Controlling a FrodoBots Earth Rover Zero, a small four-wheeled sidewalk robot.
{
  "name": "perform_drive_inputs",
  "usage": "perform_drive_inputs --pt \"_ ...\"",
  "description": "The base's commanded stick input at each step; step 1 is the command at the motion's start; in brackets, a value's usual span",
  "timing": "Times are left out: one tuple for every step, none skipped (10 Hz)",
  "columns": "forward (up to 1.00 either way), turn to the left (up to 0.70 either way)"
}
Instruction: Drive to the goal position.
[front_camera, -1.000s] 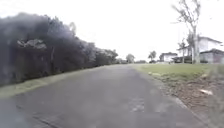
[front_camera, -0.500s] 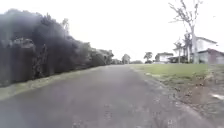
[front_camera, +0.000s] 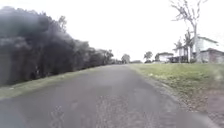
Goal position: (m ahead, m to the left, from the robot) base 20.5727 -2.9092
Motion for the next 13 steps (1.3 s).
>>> perform_drive_inputs --pt "0.85 0.01" --pt "0.85 0.0" --pt "0.85 0.0" --pt "0.85 0.01" --pt "0.85 -0.06" --pt "0.85 -0.31" --pt "0.85 -0.34" --pt "0.85 -0.34" --pt "0.85 -0.34" --pt "0.85 0.0" --pt "0.85 -0.34" --pt "0.85 -0.34" --pt "0.85 -0.17"
